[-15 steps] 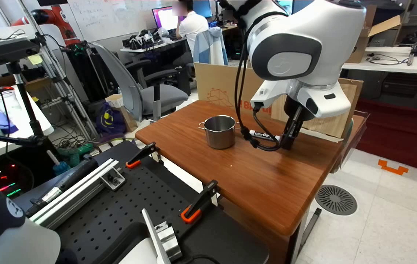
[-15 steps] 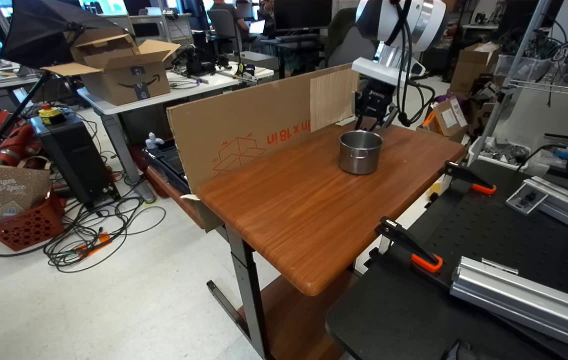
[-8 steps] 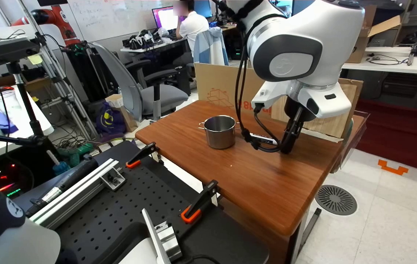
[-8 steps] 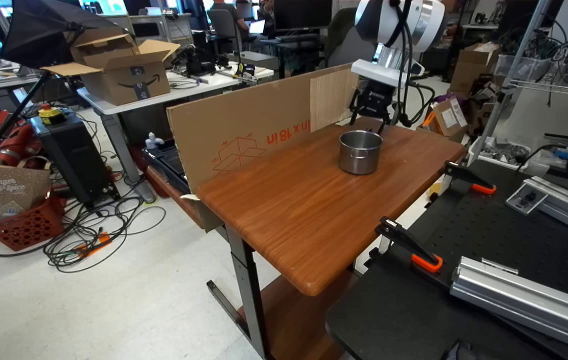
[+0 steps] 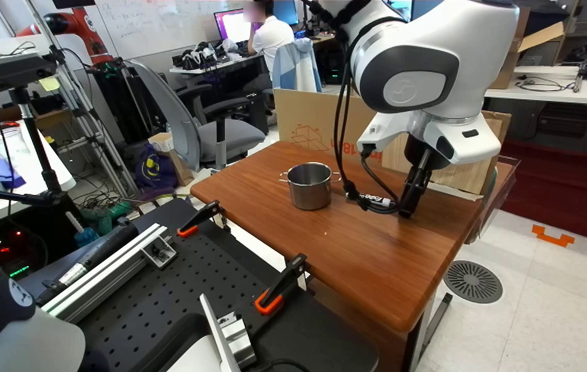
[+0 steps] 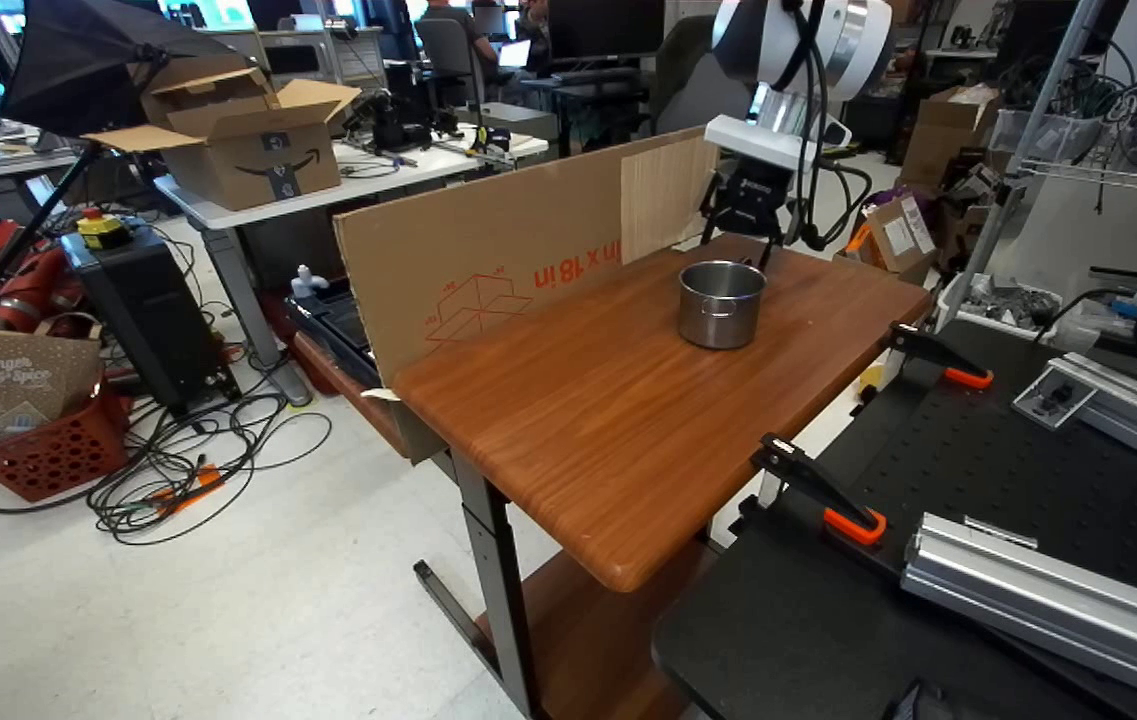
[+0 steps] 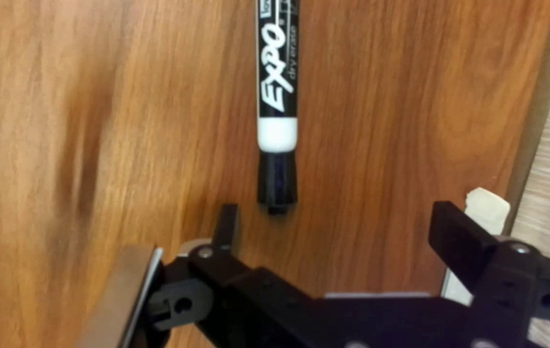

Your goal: Remove the marker from the silver pot.

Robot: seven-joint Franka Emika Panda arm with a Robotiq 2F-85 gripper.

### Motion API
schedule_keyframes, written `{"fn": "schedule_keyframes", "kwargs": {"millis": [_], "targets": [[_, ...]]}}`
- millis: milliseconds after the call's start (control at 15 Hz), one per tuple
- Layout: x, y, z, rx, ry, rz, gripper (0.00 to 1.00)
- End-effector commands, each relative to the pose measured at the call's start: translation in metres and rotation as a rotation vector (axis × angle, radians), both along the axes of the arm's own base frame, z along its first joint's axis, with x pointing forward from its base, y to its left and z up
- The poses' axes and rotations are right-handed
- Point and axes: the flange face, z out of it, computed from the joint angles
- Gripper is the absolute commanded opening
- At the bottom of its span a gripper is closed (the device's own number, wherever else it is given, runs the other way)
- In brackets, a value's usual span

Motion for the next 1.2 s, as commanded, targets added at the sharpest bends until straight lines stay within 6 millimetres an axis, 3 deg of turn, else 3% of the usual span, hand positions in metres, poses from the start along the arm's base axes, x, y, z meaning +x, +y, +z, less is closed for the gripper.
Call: {"fn": "schedule_keyframes", "kwargs": {"millis": [0, 200, 467, 533, 667, 1133], "targets": [[0.001, -0.005, 0.025, -0.011, 0.0, 0.016, 1.0], [0.001, 0.002, 0.059, -0.004, -0.034, 0.049, 1.0], [-0.004, 0.029, 0.113, 0.03, -0.068, 0.165, 1.0], [0.011, 0.021, 0.1, 0.015, -0.083, 0.1, 1.0], [0.004, 0.03, 0.115, 0.035, -0.083, 0.133, 1.0], [-0.003, 0.03, 0.111, 0.038, -0.073, 0.145, 1.0]]}}
